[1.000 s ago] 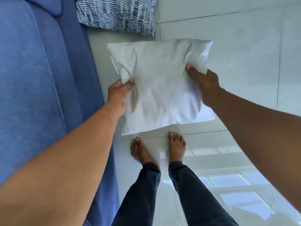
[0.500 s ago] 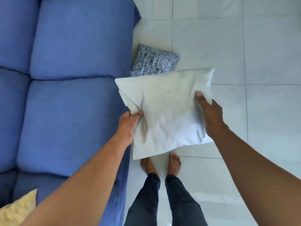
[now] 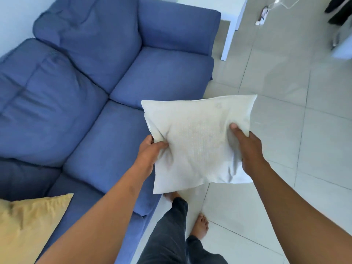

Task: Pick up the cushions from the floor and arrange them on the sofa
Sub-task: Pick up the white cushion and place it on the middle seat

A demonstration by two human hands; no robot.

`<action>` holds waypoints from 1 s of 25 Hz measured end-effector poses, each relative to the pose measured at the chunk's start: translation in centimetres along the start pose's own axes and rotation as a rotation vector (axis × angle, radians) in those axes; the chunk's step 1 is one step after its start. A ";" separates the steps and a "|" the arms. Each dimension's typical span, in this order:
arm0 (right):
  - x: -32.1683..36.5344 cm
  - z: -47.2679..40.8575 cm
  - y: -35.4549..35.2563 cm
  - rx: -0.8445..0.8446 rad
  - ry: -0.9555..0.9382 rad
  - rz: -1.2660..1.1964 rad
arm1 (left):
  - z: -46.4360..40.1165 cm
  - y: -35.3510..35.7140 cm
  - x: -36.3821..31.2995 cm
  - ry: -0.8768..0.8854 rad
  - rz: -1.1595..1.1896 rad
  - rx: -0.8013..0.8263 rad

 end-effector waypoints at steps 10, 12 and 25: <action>11.6 -1.4 20.3 0.276 -0.181 0.286 | -3.4 -14.7 -5.2 0.043 0.288 -0.226; 12.9 -1.2 25.6 0.331 -0.222 0.353 | -3.6 -18.9 -6.1 0.065 0.338 -0.298; 17.4 1.0 51.5 0.747 -0.331 0.600 | -2.8 -36.8 -6.0 0.143 0.446 -0.728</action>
Point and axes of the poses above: each hand's wrist, its own z-axis away from the middle knuckle, its own y-axis out of the palm, x = y × z, the point moved 10 cm from there along -z, towards the middle knuckle, and after that the axes turned 10 degrees about z, right-handed, at the moved point
